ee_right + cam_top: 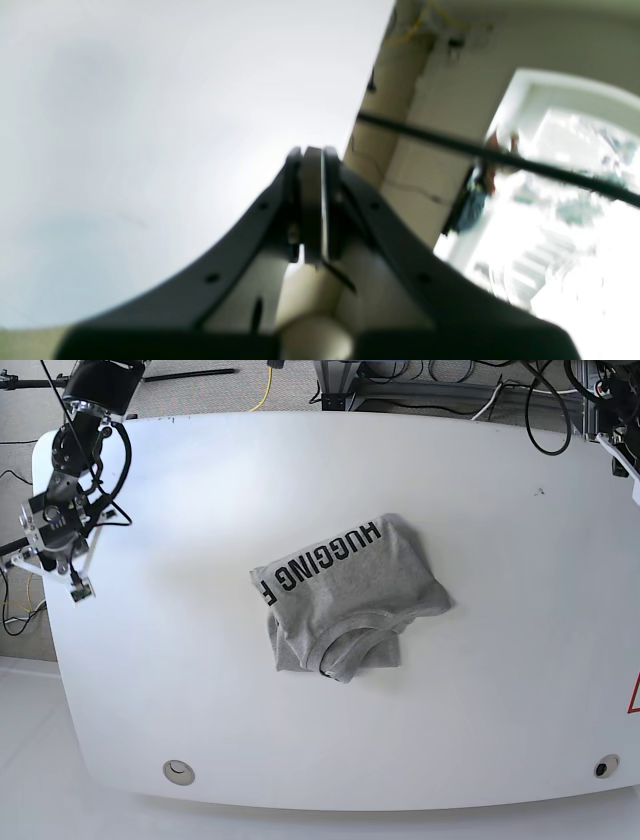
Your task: Fold the T-shirt properly
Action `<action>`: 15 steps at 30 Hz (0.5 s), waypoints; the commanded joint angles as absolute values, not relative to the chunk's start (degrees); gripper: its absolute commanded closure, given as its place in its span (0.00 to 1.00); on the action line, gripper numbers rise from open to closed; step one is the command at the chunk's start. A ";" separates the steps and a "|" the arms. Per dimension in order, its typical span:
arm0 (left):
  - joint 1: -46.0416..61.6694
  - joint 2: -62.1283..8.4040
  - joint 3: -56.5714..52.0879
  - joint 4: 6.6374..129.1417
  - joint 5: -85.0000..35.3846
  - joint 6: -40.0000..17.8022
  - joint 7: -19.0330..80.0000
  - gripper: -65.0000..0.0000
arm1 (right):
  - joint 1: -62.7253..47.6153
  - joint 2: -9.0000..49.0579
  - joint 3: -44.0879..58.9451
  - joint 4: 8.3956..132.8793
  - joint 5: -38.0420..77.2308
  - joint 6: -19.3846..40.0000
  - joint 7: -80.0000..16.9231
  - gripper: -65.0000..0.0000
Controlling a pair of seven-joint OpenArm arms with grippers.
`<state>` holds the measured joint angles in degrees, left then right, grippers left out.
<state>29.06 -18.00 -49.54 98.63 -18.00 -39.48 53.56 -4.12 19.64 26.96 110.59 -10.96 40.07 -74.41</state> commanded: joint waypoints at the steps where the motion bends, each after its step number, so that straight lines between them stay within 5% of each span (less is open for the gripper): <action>1: 30.90 -17.45 -50.07 99.56 -18.51 -39.43 52.88 1.00 | -6.55 21.14 30.29 111.69 -13.23 40.00 -73.54 0.99; 15: 37.93 -12.26 -46.99 98.95 -17.89 -39.43 52.53 1.00 | -22.11 17.27 51.65 111.25 -19.65 40.00 -65.98 0.99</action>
